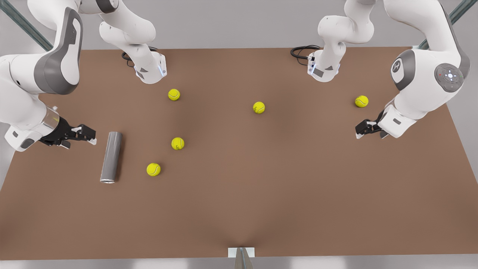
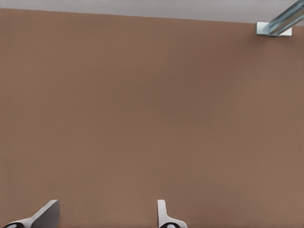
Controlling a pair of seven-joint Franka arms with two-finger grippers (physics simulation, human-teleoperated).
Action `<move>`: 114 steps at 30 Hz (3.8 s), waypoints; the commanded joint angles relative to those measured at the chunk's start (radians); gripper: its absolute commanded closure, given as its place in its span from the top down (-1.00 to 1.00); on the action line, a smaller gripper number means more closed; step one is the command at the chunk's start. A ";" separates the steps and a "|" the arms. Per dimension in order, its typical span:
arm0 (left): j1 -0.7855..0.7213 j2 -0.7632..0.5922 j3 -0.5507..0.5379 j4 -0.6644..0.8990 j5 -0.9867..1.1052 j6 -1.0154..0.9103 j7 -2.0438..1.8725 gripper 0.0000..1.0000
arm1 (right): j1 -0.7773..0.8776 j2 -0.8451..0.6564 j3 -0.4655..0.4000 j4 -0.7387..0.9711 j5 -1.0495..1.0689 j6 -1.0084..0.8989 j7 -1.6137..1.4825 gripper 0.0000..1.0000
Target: Put the tennis tube upright
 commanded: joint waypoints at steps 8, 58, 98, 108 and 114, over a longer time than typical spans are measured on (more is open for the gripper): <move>-0.015 0.012 0.000 0.000 0.000 0.013 0.003 1.00 | -0.092 0.094 0.001 -0.442 -0.021 0.401 0.008 1.00; -0.014 0.075 0.000 -0.021 -0.001 0.015 0.005 1.00 | -0.175 0.371 -0.019 -0.563 -0.087 0.561 -0.032 1.00; -0.012 0.097 0.000 -0.019 -0.003 0.016 0.003 1.00 | 0.862 0.721 -0.016 0.226 -0.005 0.632 -0.283 0.31; -0.012 0.100 0.000 -0.019 -0.003 0.022 0.005 1.00 | 0.880 0.806 -0.017 0.223 0.083 0.642 -0.265 0.35; -0.012 0.100 0.000 -0.019 -0.004 0.022 0.005 1.00 | 0.886 0.807 -0.017 0.224 0.083 0.644 -0.268 1.00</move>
